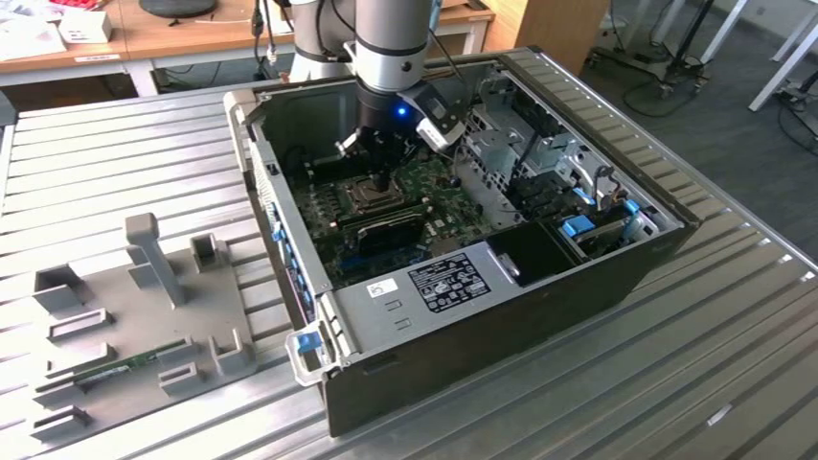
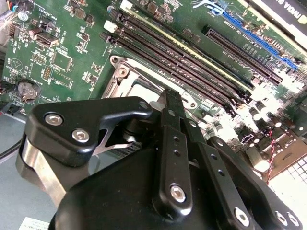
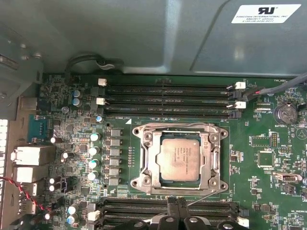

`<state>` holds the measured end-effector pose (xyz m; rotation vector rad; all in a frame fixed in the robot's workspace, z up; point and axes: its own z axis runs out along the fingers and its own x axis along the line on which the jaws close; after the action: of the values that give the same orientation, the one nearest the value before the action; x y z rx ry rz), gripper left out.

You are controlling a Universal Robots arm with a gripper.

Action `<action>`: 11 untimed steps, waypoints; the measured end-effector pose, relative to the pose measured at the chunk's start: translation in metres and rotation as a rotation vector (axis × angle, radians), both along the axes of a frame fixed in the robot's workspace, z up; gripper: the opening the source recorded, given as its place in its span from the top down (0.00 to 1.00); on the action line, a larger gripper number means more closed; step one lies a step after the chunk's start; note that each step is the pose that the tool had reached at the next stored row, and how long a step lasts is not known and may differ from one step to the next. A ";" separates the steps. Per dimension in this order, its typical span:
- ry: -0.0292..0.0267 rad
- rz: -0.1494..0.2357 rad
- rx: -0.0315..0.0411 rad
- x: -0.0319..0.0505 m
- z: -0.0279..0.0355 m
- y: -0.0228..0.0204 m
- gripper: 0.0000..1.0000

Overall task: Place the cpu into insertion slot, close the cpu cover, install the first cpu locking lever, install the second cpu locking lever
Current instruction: 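Install the second cpu locking lever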

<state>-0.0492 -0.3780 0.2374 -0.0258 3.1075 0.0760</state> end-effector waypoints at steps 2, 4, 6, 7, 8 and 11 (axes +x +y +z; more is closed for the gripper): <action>0.0001 0.000 -0.0002 -0.0002 -0.0001 0.0000 0.90; 0.0000 0.000 0.0000 -0.0031 -0.0018 0.0006 0.90; 0.0000 0.000 0.0000 -0.0059 -0.0033 0.0012 0.90; 0.0000 0.000 0.0000 -0.0072 -0.0041 0.0014 0.90; 0.0000 -0.001 0.0000 -0.0084 -0.0050 0.0016 0.90; 0.0000 -0.003 0.0000 -0.0126 -0.0080 0.0022 0.90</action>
<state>-0.0619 -0.3758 0.2294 -0.0205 3.1075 0.0759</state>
